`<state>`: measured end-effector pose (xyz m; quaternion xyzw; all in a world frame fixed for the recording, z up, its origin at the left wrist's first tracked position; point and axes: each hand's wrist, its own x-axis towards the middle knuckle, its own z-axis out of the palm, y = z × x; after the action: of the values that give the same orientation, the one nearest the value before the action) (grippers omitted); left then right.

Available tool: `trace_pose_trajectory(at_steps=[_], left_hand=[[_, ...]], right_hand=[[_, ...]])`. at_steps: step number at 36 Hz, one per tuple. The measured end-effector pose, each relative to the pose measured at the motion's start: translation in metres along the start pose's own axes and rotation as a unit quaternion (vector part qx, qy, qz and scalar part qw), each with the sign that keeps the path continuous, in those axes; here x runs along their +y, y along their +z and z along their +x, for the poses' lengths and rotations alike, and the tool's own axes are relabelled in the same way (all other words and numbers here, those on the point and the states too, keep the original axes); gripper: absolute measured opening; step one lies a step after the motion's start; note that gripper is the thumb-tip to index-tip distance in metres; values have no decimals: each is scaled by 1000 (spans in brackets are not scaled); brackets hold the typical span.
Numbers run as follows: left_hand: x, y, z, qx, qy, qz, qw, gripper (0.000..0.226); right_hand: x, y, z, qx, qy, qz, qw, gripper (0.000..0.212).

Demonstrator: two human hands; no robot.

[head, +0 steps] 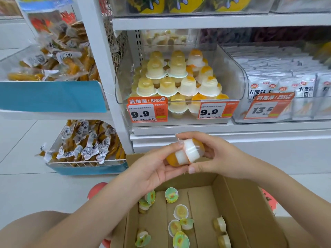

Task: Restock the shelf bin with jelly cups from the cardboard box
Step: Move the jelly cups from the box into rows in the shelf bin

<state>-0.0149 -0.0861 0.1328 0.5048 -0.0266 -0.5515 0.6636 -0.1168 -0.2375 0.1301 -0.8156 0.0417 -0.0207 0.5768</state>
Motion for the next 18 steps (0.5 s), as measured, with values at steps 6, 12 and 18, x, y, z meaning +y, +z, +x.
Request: trace_pose_trajectory(at_steps=[6, 12, 18], left_hand=[[-5, 0, -6, -35, -21, 12, 999, 43], [7, 5, -5, -64, 8, 8, 998, 46], [33, -16, 5, 64, 68, 211, 973, 38]], right_hand=[[-2, 3, -5, 50, -1, -42, 998, 57], [-17, -4, 1, 137, -18, -51, 989, 53], [-57, -52, 38, 351, -23, -46, 935, 47]])
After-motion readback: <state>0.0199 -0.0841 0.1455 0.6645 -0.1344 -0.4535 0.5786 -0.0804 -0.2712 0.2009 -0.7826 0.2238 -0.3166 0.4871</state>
